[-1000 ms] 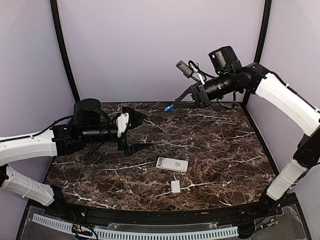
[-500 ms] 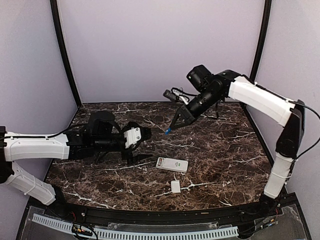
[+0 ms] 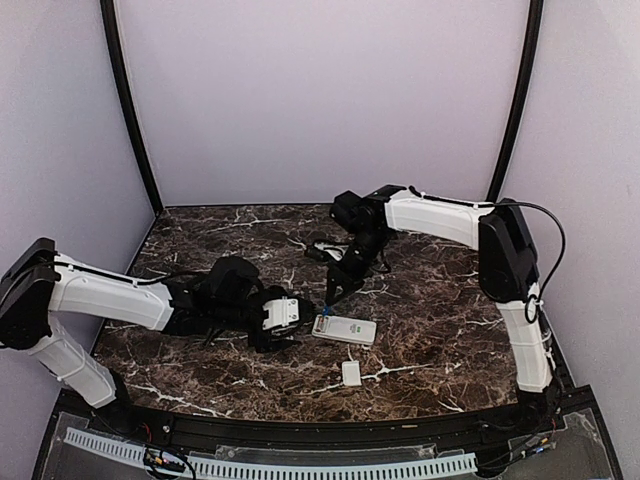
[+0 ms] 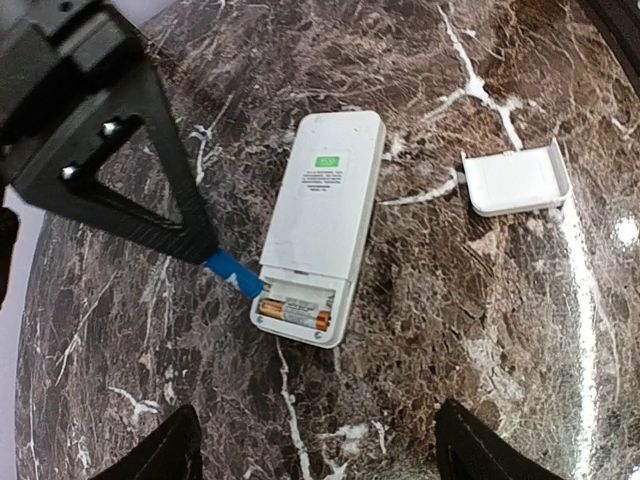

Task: Load the batteries into the remote control
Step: Adjust the battery in the battery compartment.

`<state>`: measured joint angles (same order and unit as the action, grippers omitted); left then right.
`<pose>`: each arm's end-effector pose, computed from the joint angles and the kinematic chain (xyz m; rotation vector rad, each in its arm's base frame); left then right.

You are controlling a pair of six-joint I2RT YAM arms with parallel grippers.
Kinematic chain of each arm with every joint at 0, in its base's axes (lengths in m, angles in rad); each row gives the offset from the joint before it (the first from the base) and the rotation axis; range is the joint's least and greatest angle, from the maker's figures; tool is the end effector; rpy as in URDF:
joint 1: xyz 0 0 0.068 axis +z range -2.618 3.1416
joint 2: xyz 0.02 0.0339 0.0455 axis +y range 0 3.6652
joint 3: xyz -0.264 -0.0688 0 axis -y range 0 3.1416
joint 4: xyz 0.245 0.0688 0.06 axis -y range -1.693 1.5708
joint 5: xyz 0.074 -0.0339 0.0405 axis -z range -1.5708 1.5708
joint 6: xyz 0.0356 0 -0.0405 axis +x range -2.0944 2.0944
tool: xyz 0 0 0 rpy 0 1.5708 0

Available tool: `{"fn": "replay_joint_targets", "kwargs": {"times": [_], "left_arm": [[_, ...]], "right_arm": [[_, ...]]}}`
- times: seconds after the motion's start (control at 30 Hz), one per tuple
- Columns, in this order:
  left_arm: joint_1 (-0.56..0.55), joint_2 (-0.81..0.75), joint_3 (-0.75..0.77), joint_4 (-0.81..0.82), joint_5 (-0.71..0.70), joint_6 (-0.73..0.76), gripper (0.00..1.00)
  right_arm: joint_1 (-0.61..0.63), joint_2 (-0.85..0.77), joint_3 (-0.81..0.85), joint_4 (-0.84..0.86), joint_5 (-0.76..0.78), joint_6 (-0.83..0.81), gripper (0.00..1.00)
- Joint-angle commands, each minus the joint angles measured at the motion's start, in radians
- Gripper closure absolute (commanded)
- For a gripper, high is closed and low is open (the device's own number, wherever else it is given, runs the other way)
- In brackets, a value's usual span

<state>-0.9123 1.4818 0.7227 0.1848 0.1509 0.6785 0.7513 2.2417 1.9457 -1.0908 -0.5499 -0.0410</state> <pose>0.1838 -0.2463 0.1920 1.5978 1.4424 -0.2979 0.3199 0.3242 0.2036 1.2254 -2.7281 -0.8867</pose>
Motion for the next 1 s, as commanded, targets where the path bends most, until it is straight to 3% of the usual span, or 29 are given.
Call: {"fn": "replay_joint_targets", "kwargs": {"times": [0.0, 0.2, 0.5, 0.63, 0.97], "left_arm": [[-0.024, 0.052, -0.008, 0.019, -0.023, 0.039, 0.26], [-0.047, 0.116, 0.030, 0.030, 0.063, 0.059, 0.44], [0.000, 0.206, 0.122, 0.130, 0.136, -0.238, 0.97], [0.032, 0.260, 0.177, 0.096, 0.106, -0.335, 1.00], [0.035, 0.363, 0.259, -0.018, 0.104, -0.285, 1.00]], "right_arm": [[0.022, 0.036, 0.043, -0.003, -0.024, -0.010, 1.00], [0.014, 0.045, 0.035, 0.003, -0.003, -0.010, 1.00], [-0.028, -0.028, -0.066, 0.119, 0.002, 0.062, 1.00], [-0.042, -0.070, -0.127, 0.166, 0.025, 0.085, 1.00], [-0.073, -0.129, -0.230, 0.266, 0.039, 0.133, 1.00]]}}
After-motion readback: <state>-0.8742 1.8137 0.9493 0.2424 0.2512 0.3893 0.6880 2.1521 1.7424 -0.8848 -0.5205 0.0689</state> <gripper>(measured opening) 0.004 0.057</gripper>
